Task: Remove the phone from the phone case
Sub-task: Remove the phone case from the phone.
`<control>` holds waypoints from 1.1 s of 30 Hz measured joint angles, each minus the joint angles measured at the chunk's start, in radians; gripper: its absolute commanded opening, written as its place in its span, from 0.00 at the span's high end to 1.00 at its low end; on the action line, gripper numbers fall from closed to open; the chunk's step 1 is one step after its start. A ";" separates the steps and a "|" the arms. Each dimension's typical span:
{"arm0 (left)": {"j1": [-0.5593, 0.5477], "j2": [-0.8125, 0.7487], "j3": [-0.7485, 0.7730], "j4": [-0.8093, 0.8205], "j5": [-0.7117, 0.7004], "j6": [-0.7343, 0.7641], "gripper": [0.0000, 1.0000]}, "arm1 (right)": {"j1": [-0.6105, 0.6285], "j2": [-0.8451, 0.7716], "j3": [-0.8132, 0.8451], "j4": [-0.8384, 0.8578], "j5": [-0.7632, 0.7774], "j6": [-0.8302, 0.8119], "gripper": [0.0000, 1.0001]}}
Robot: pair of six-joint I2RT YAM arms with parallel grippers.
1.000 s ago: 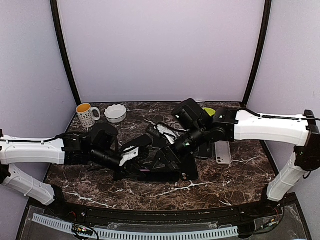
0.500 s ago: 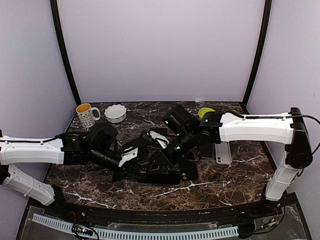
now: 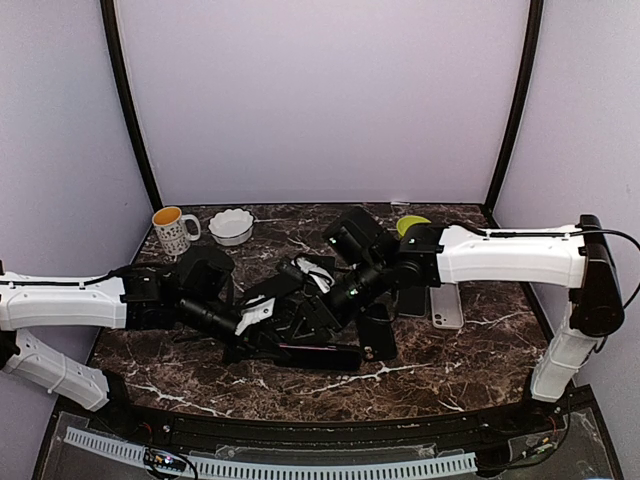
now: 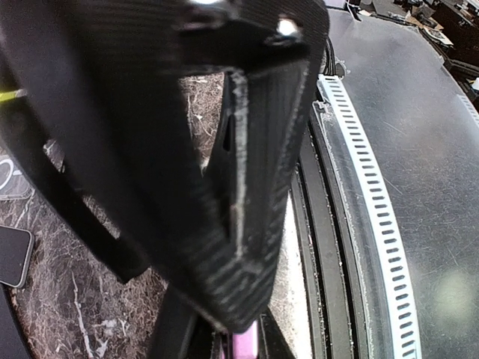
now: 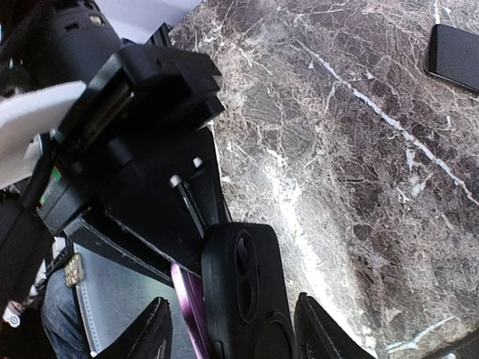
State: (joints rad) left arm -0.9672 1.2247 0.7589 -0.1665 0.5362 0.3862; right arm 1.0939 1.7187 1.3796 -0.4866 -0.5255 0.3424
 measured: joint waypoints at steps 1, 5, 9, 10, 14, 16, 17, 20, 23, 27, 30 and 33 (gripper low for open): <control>0.000 -0.001 0.000 0.000 0.000 0.003 1.00 | -0.002 0.000 0.000 0.007 -0.003 0.006 0.47; 0.000 -0.007 0.000 0.000 0.000 0.006 1.00 | -0.009 0.000 -0.008 0.029 -0.006 0.023 0.54; 0.000 -0.019 0.000 -0.003 -0.002 0.011 1.00 | -0.009 0.000 -0.018 0.035 -0.002 0.031 0.62; 0.000 -0.019 0.000 -0.005 -0.004 0.013 1.00 | -0.008 0.000 -0.019 0.039 -0.001 0.032 0.63; 0.000 -0.019 0.000 -0.010 -0.008 0.015 1.00 | 0.000 0.000 -0.019 0.039 0.008 0.027 0.66; 0.000 -0.019 0.000 -0.011 -0.014 0.018 1.00 | 0.007 0.000 -0.019 0.038 0.014 0.021 0.68; 0.000 -0.019 0.000 -0.012 -0.018 0.018 1.00 | 0.010 0.000 -0.019 0.038 0.019 0.016 0.70; -0.002 -0.019 0.000 -0.018 -0.027 0.021 1.00 | 0.019 0.000 -0.019 0.035 0.038 0.003 0.71; -0.004 -0.019 -0.001 -0.025 -0.034 0.024 1.00 | 0.028 0.000 -0.019 0.034 0.062 -0.006 0.72; -0.006 -0.019 -0.001 -0.029 -0.045 0.030 1.00 | 0.034 0.000 -0.019 0.033 0.092 -0.015 0.76; -0.006 -0.021 -0.001 -0.032 -0.054 0.035 1.00 | 0.039 0.000 -0.019 0.026 0.112 -0.021 0.76; -0.006 -0.032 -0.001 -0.039 -0.061 0.041 1.00 | 0.045 0.000 -0.020 0.006 0.135 -0.029 0.76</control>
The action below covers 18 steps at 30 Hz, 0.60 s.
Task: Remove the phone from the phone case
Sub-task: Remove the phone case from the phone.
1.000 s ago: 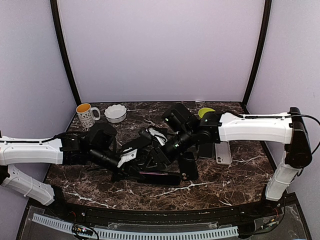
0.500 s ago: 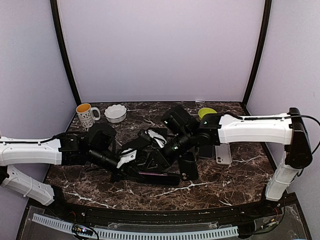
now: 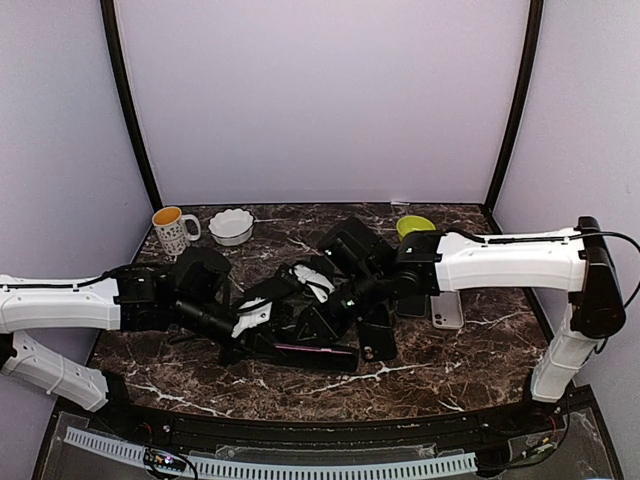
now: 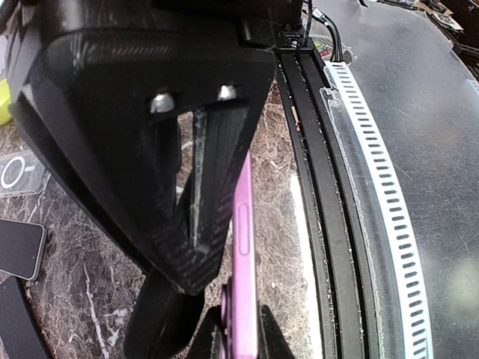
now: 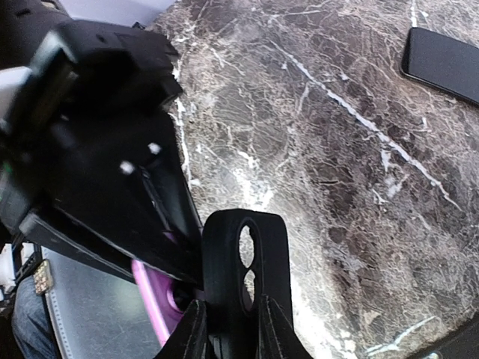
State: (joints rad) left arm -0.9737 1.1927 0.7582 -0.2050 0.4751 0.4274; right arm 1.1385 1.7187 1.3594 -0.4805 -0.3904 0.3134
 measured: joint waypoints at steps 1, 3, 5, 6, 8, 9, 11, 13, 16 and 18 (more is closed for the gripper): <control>0.000 -0.004 0.000 -0.004 -0.001 0.003 1.00 | 0.002 0.000 -0.001 -0.004 0.008 -0.003 0.76; -0.001 -0.011 0.000 -0.012 -0.002 0.008 1.00 | 0.007 -0.001 -0.003 -0.006 0.018 -0.006 0.77; -0.003 -0.018 0.000 -0.021 -0.004 0.014 1.00 | 0.012 -0.003 -0.010 -0.006 0.024 -0.009 0.79; -0.005 -0.020 0.000 -0.023 -0.005 0.018 1.00 | 0.014 -0.004 -0.015 -0.006 0.025 -0.010 0.79; -0.008 -0.026 0.000 -0.029 -0.005 0.025 1.00 | 0.014 -0.008 -0.029 -0.012 0.026 -0.008 0.79; -0.007 -0.031 0.000 -0.031 -0.006 0.030 1.00 | 0.014 -0.010 -0.036 -0.019 0.026 -0.008 0.80; -0.009 -0.037 0.000 -0.033 -0.006 0.039 1.00 | 0.013 -0.014 -0.050 -0.037 0.027 -0.003 0.83; -0.011 -0.038 0.000 -0.036 -0.008 0.044 1.00 | 0.013 -0.023 -0.063 -0.044 0.028 0.000 0.89; -0.012 -0.053 0.000 -0.051 -0.039 0.065 1.00 | 0.013 -0.062 -0.098 -0.049 0.029 0.020 0.92; -0.012 -0.056 0.000 -0.055 -0.048 0.071 1.00 | 0.013 -0.109 -0.124 -0.047 0.034 0.033 0.92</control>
State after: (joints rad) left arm -0.9855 1.1362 0.7582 -0.2600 0.4274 0.4984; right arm 1.1519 1.6093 1.2358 -0.5278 -0.3565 0.3462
